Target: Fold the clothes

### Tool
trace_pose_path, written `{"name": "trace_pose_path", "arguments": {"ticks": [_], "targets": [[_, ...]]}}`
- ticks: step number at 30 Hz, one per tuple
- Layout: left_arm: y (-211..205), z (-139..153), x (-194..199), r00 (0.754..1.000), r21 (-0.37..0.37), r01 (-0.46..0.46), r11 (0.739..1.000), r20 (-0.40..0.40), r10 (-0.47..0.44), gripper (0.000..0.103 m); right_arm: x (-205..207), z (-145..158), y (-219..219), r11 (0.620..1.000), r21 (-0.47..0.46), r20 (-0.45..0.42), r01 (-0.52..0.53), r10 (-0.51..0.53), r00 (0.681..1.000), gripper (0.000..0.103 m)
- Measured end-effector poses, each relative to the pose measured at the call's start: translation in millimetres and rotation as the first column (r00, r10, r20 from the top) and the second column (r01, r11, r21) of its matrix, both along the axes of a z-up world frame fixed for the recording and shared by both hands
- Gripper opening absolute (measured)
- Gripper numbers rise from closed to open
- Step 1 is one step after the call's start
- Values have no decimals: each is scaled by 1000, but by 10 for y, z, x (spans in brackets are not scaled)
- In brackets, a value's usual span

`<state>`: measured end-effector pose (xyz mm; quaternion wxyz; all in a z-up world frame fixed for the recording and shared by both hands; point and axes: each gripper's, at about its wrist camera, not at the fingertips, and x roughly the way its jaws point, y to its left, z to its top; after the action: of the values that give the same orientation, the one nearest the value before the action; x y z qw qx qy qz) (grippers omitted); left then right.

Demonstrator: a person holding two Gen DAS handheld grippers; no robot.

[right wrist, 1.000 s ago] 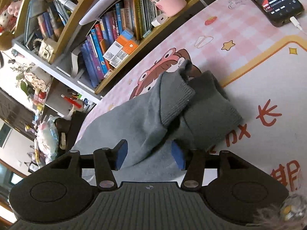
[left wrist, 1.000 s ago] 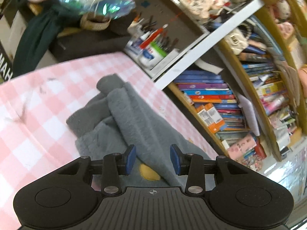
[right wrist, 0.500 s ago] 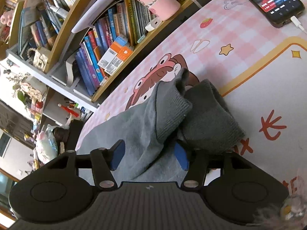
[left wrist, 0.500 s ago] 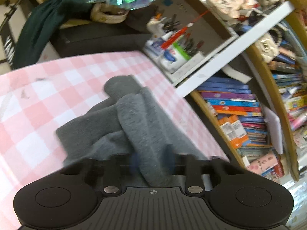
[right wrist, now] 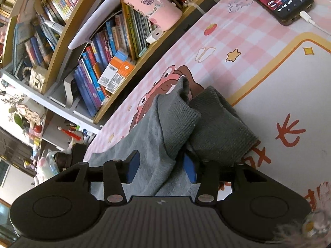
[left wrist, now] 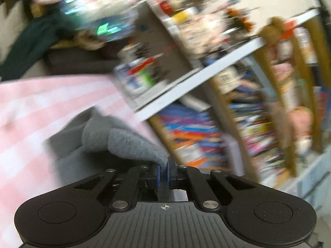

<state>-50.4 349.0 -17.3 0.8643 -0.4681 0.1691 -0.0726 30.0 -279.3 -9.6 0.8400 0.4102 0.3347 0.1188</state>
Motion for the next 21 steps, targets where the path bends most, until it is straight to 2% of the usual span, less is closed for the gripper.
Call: {"name": "trace_pose_path", "arguments": {"ticks": [1, 2, 4, 5, 7, 9, 11, 12, 14, 16, 17, 18, 21], "targets": [[13, -79, 16, 1000, -10, -2, 1000, -30, 2, 4, 14, 9, 11, 1000, -12, -3, 2, -2, 1000, 31], [21, -135, 41, 998, -13, -5, 1000, -55, 4, 4, 47, 43, 24, 999, -32, 1, -5, 5, 1000, 14], [39, -154, 120, 997, 0, -5, 1000, -80, 5, 4, 113, 116, 49, 997, -72, 10, -18, 18, 1000, 10], [44, -100, 156, 998, 10, -1, 1000, -69, 2, 4, 140, 219, 50, 996, -82, 49, -22, 26, 998, 9], [33, 103, 182, 1000, 41, 7, 999, -7, -7, 4, 162, 453, 50, 994, -105, 139, -28, 43, 989, 9], [7, 322, 66, 996, 66, 13, 998, 82, -18, 4, 57, 740, 18, 994, -108, 258, -20, 47, 965, 9], [-14, 438, -91, 990, 82, 23, 996, 138, -34, 4, -110, 848, -77, 993, -115, 303, 1, 35, 953, 9], [-17, 411, -170, 990, 86, 31, 996, 133, -42, 4, -192, 892, -125, 993, -120, 321, 11, 29, 947, 9], [-27, 246, -263, 997, 85, 47, 995, 63, -52, 4, -313, 733, -205, 985, -171, 259, 25, 20, 966, 9], [-39, -37, -291, 997, 69, 56, 996, -54, -53, 4, -325, 439, -239, 982, -188, 132, 4, 21, 991, 9], [-45, -169, -287, 994, 49, 57, 997, -98, -52, 4, -322, 253, -245, 983, -183, 58, -6, 17, 998, 9], [-56, -265, -279, 991, 32, 57, 998, -121, -53, 4, -323, 151, -244, 983, -181, 22, -13, 18, 1000, 9], [-68, -312, -254, 991, 32, 52, 998, -122, -47, 4, -355, 95, -225, 982, -190, 39, -3, 11, 999, 9]]}}
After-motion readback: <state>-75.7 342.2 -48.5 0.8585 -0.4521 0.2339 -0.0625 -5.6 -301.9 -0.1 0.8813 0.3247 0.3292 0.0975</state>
